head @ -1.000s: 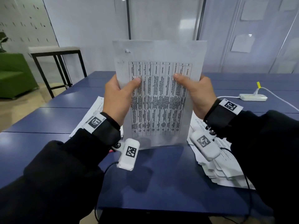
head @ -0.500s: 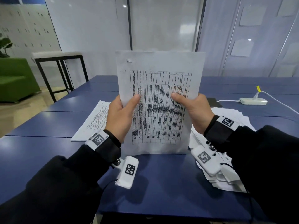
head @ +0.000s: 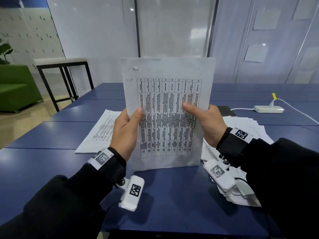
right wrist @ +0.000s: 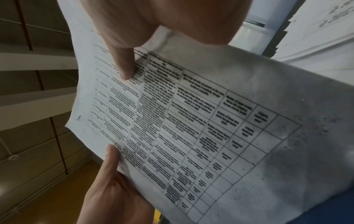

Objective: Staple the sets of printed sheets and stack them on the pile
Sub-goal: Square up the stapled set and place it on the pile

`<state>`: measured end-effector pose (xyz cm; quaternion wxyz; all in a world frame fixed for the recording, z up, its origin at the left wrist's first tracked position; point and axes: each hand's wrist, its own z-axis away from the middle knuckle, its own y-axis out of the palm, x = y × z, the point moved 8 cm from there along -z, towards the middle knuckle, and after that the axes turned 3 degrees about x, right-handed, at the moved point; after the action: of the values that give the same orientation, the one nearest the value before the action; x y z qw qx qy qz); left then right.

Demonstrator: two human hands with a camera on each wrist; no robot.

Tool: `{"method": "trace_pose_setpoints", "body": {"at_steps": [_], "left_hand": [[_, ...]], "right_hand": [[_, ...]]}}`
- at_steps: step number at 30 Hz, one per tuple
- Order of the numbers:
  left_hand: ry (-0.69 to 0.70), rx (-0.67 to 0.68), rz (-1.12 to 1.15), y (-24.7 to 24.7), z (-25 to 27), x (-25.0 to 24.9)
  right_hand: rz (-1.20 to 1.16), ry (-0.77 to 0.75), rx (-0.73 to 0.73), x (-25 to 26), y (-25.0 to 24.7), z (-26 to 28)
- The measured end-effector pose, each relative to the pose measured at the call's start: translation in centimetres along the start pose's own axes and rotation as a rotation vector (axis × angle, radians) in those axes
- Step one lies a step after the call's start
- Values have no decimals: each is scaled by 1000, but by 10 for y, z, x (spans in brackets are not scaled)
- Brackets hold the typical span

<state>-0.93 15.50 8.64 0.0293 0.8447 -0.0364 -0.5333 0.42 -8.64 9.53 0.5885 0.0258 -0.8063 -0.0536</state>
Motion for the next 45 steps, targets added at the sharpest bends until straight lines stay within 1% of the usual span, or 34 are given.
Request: {"method": "trace_pose_setpoints", "body": {"at_steps": [7,10,13,15,17,20,22,23,25,27,29,31,32,34,36,38,39,40,41,43,44,45], "left_hand": [[-6,6,-76,-5,-2,0],[16,11,-128,-14,-6,-5],[-1,15,-173,-32,-6,-7],[-42,-13,-248,-54,-4,-9],[-65,-66,-367,-87,-2,-14],[-86,-149,-484,-135,4,-35],[-95,-197,-571,-160,9,-58],[-92,-224,-622,-171,12,-69],[-97,-271,-696,-194,15,-90],[-121,-319,-733,-216,16,-106],[-117,-385,-759,-245,15,-116],[-120,-392,-813,-283,8,-110],[-114,-393,-849,-288,7,-112],[-116,-358,-899,-268,13,-125],[-105,-314,-981,-245,14,-130],[-115,-263,-1030,-236,13,-124],[-122,-238,-1025,-234,12,-120],[-127,-216,-1012,-233,10,-115],[-132,-203,-990,-232,8,-110],[-146,-176,-939,-226,5,-99],[-152,-157,-918,-222,4,-93],[-161,-131,-897,-217,3,-87]], "right_hand": [[-35,5,-2,-1,-1,-3],[-10,10,54,2,5,-6],[53,44,105,-7,18,-8],[128,97,163,-19,32,-8],[186,203,242,-35,47,-8],[274,360,403,-63,76,-4],[420,391,542,-83,102,-2],[536,370,627,-90,117,0],[820,260,806,-101,153,5],[1040,138,925,-106,189,16],[1137,54,983,-113,218,27],[1208,-56,1025,-121,239,38],[1238,-115,1033,-124,246,41],[1273,-161,1025,-124,248,43],[1275,-157,1020,-121,240,42],[1275,-152,1026,-116,225,42],[1261,-128,1021,-114,214,41],[1206,-68,1001,-113,201,40],[1089,54,956,-112,185,39],[704,360,828,-113,150,40],[494,467,769,-112,136,43],[317,523,718,-108,124,45]]}}
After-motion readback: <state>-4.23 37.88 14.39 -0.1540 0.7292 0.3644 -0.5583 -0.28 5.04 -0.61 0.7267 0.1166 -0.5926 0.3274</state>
